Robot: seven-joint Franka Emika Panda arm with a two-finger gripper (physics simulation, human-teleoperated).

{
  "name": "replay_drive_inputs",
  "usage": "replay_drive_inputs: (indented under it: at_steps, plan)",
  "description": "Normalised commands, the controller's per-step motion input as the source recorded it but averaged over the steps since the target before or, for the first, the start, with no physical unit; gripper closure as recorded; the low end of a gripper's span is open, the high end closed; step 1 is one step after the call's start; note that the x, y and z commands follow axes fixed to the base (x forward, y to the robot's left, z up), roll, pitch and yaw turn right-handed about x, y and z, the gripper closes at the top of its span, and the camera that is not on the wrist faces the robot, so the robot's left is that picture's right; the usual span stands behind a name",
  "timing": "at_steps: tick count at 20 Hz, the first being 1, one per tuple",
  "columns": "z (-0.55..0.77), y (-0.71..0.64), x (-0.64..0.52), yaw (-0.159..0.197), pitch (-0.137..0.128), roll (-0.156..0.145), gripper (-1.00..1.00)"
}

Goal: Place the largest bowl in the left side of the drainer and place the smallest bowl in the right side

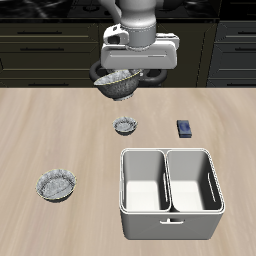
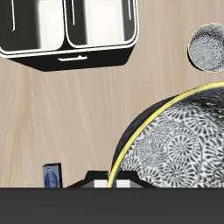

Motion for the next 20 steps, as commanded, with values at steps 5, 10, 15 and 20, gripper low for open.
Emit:
replay_drive_inputs:
  at_steps: [5,10,15,20]
  plan:
    - [0.14,0.44,0.13,-0.025,0.011,0.020,1.00]
    - [0.10,0.45,0.09,0.011,-0.008,0.019,1.00]
    - [0.04,0.03,0.03,-0.003,-0.001,-0.008,1.00]
    - [0.22,0.62,0.29,0.001,-0.034,-0.029,1.00]
